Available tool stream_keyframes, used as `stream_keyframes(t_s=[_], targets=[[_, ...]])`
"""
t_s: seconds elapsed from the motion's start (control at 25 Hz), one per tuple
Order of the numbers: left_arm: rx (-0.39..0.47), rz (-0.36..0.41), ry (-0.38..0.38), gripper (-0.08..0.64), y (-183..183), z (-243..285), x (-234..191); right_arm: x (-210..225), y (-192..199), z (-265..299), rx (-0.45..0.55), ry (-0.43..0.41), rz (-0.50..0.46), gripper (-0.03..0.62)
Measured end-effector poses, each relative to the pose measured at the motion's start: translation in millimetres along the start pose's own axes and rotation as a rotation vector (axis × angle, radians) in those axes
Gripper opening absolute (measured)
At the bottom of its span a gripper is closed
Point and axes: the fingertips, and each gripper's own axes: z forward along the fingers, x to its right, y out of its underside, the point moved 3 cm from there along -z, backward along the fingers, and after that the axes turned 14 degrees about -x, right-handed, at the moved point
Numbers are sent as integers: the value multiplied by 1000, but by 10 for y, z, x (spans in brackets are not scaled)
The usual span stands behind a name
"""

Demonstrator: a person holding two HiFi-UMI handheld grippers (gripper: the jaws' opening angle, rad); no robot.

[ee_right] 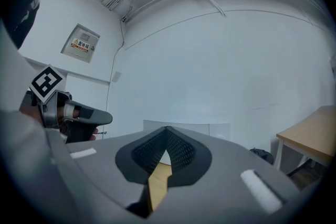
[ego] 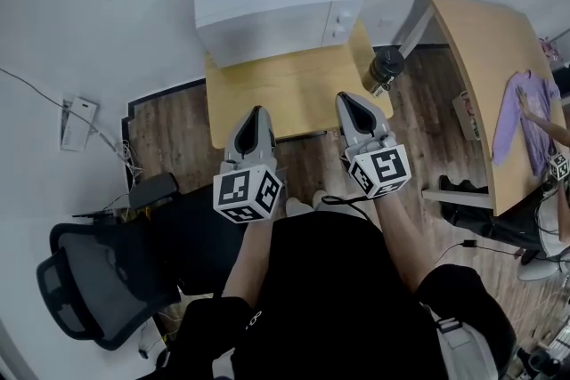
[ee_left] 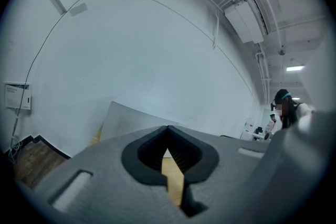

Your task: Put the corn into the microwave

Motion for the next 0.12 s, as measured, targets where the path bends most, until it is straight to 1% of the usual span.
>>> stream_keyframes(t_s=[0.12], targets=[[2, 0, 1, 2, -23, 16, -11, -3, -33, 38, 5, -6, -5, 6]])
